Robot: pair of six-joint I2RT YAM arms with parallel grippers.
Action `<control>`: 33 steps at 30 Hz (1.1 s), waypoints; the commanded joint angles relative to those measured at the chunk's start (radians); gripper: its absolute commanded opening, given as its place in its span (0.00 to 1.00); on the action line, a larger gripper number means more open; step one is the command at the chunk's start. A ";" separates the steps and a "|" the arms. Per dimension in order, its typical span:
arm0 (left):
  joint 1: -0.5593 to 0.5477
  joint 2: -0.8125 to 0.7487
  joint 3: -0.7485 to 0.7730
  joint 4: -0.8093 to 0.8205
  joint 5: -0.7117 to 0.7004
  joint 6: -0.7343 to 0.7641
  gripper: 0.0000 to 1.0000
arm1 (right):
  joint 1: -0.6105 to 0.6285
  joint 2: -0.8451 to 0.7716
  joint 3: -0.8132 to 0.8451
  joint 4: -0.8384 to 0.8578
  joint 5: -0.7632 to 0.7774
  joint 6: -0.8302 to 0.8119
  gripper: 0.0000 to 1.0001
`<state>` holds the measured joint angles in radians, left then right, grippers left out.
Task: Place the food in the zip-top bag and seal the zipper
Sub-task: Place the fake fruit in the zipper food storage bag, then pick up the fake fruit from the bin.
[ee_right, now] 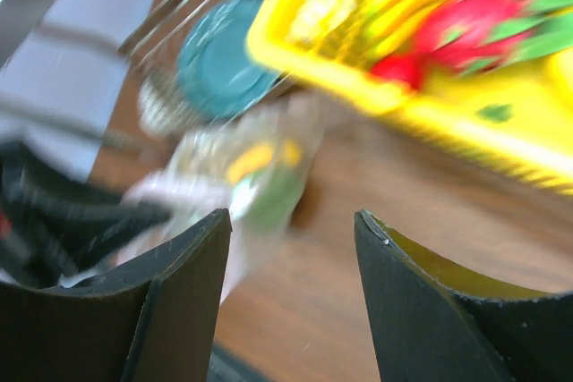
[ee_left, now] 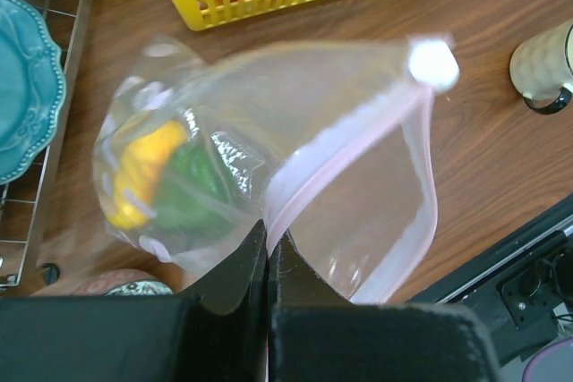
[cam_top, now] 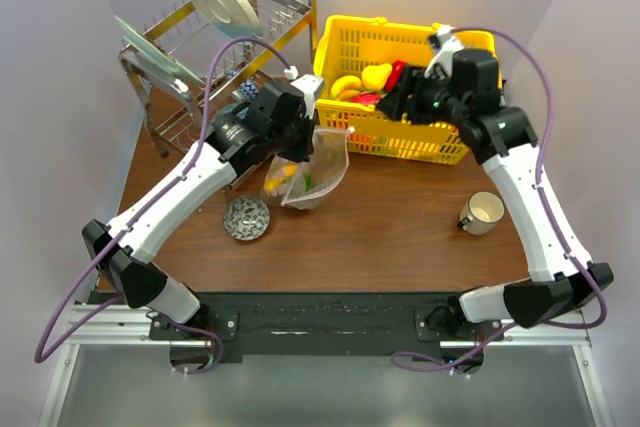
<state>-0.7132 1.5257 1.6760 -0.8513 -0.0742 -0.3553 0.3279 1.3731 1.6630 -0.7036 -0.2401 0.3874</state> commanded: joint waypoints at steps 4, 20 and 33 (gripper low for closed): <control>0.008 -0.002 -0.041 0.095 0.037 0.007 0.00 | -0.110 0.226 0.286 -0.196 0.306 -0.126 0.59; 0.009 -0.064 -0.134 0.167 0.136 -0.004 0.00 | -0.225 0.673 0.396 -0.269 0.414 -0.134 0.70; 0.011 -0.064 -0.113 0.147 0.076 0.001 0.00 | -0.245 0.813 0.308 -0.246 0.406 -0.137 0.88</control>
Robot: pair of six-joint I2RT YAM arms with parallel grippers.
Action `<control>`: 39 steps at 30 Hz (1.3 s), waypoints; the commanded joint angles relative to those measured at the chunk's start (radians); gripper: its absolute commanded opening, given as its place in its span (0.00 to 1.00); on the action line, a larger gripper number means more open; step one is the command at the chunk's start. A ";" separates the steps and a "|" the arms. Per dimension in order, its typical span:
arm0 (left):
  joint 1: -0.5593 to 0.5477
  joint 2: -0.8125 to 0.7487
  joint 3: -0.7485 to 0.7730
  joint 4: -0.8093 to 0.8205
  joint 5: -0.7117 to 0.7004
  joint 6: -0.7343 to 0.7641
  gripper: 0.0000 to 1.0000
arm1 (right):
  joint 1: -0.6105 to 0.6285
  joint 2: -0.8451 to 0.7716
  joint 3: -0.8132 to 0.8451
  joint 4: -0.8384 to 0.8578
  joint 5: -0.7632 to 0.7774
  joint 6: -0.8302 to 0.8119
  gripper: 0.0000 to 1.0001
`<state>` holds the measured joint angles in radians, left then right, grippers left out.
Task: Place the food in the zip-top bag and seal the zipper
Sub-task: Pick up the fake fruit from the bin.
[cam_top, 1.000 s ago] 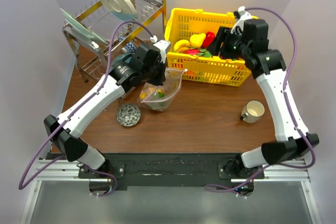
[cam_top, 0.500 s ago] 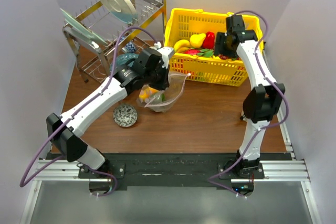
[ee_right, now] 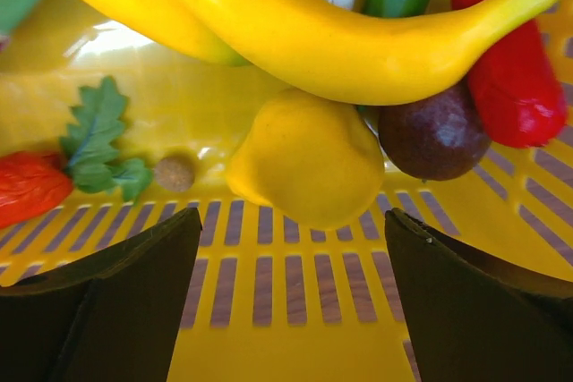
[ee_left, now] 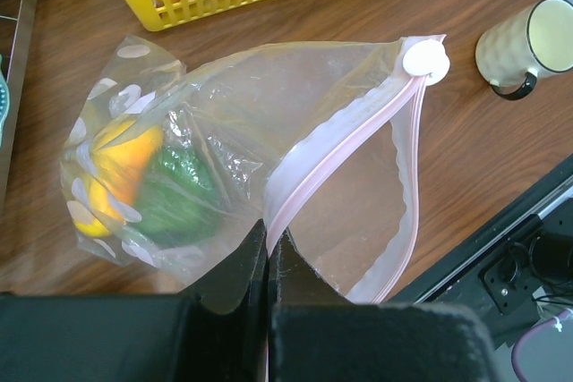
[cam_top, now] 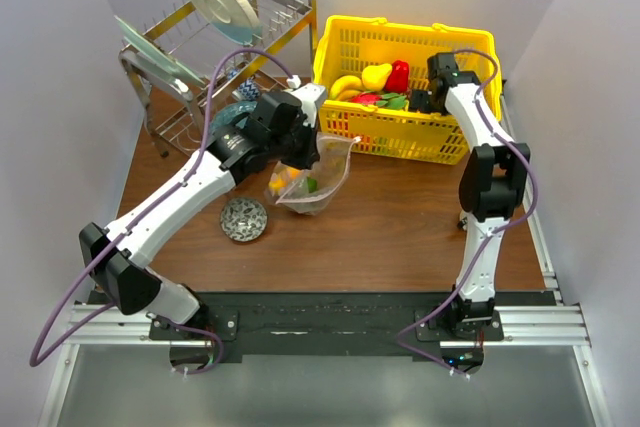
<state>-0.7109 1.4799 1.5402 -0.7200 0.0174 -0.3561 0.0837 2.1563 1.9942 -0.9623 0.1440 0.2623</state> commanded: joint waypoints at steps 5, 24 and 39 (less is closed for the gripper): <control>0.008 -0.017 0.023 0.010 -0.042 0.003 0.00 | 0.001 0.083 -0.040 0.034 0.023 -0.011 0.88; 0.007 -0.026 0.034 0.008 -0.045 0.012 0.00 | -0.002 0.057 -0.014 0.034 0.075 -0.009 0.52; 0.007 -0.036 0.024 0.005 -0.046 0.006 0.00 | -0.012 -0.202 0.130 0.068 -0.128 0.052 0.47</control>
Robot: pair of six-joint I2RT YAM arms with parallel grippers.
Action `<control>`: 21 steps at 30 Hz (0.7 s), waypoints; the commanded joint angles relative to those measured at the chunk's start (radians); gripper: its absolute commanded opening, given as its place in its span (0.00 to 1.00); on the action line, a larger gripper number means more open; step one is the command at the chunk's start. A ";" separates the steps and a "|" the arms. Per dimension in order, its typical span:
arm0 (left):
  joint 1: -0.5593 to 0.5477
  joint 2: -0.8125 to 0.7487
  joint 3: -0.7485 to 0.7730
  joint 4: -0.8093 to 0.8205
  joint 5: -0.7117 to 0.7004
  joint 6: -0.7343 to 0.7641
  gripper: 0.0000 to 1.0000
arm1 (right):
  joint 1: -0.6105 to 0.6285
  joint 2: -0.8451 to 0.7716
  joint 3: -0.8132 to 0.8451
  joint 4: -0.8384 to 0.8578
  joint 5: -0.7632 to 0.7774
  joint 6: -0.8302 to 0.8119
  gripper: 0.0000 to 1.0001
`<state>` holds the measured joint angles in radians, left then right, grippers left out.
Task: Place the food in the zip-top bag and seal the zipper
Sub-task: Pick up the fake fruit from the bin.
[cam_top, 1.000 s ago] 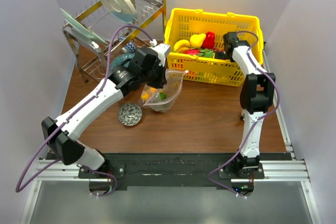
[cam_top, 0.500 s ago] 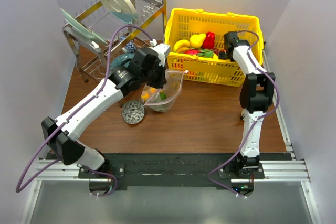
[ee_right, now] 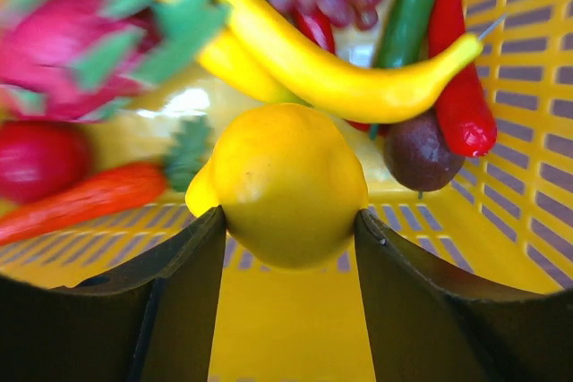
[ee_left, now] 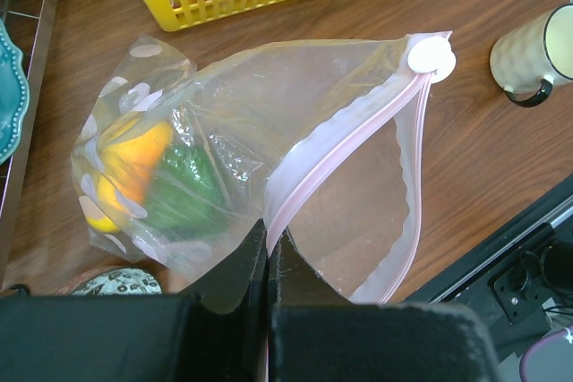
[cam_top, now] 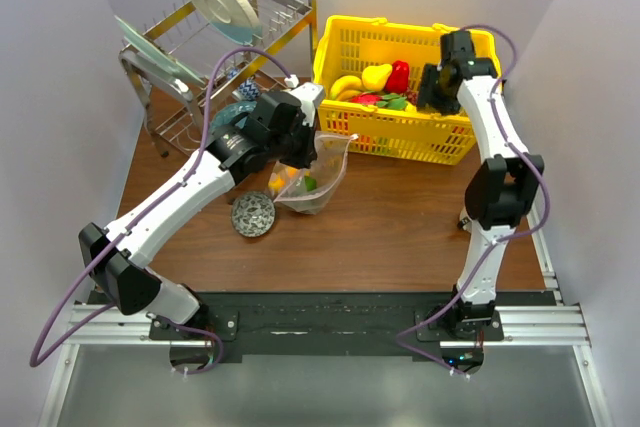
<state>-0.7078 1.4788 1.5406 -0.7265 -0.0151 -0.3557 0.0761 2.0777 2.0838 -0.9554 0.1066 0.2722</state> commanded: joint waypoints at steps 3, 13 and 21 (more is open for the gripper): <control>0.005 -0.040 0.027 0.010 -0.025 0.009 0.00 | -0.006 -0.155 0.038 0.084 -0.104 0.059 0.47; 0.005 -0.029 0.035 0.013 -0.026 0.012 0.00 | -0.006 -0.344 -0.109 0.358 -0.491 0.179 0.46; 0.005 -0.023 0.052 0.006 -0.023 0.012 0.00 | 0.002 -0.576 -0.463 0.690 -0.829 0.324 0.46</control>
<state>-0.7078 1.4761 1.5417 -0.7280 -0.0319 -0.3557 0.0727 1.6218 1.7279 -0.4854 -0.5045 0.5041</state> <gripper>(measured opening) 0.021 0.544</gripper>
